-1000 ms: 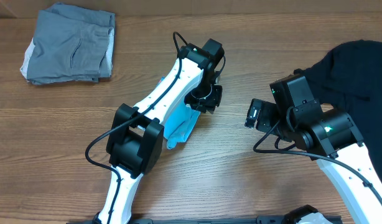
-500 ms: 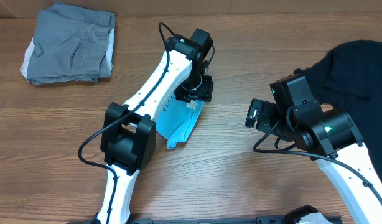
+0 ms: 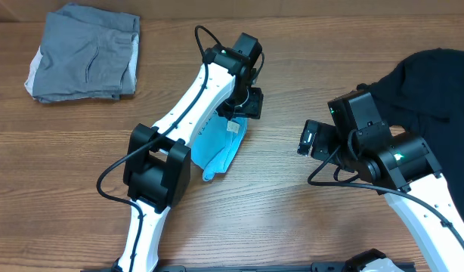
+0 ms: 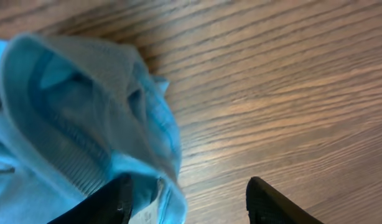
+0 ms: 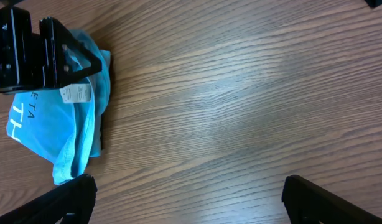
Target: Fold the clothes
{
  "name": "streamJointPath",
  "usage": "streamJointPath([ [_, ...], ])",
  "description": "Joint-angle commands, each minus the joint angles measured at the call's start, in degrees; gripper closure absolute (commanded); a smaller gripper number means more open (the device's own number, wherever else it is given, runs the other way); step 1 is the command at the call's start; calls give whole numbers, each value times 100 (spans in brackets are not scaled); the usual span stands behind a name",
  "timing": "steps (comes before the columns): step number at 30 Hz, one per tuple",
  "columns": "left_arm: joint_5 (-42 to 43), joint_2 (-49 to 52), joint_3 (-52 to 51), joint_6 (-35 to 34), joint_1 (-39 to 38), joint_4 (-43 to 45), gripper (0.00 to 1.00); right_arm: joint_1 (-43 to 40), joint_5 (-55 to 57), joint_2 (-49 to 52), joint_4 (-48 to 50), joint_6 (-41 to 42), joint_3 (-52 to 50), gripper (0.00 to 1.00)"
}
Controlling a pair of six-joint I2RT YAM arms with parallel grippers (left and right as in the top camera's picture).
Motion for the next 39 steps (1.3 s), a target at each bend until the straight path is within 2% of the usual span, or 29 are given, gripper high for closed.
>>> streamJointPath([
  [1,68,63,-70,-44,-153,173,39,-13,59,2,28,11,33,0],
  [7,20,68,-319,-302,-173,511,40,-13,59,2,28,11,33,0],
  [9,-254,68,-391,-450,-160,505,41,-13,59,2,28,11,33,0],
  [18,-424,68,-402,-448,-166,544,41,-13,59,2,28,11,33,0],
  [30,-378,358,-407,-507,-463,614,69,-13,57,2,28,11,33,0],
  [35,-267,356,-400,-483,-627,501,69,-13,59,2,28,11,35,0],
  [39,-15,354,-345,-365,-686,258,63,-13,59,2,28,11,33,0],
])
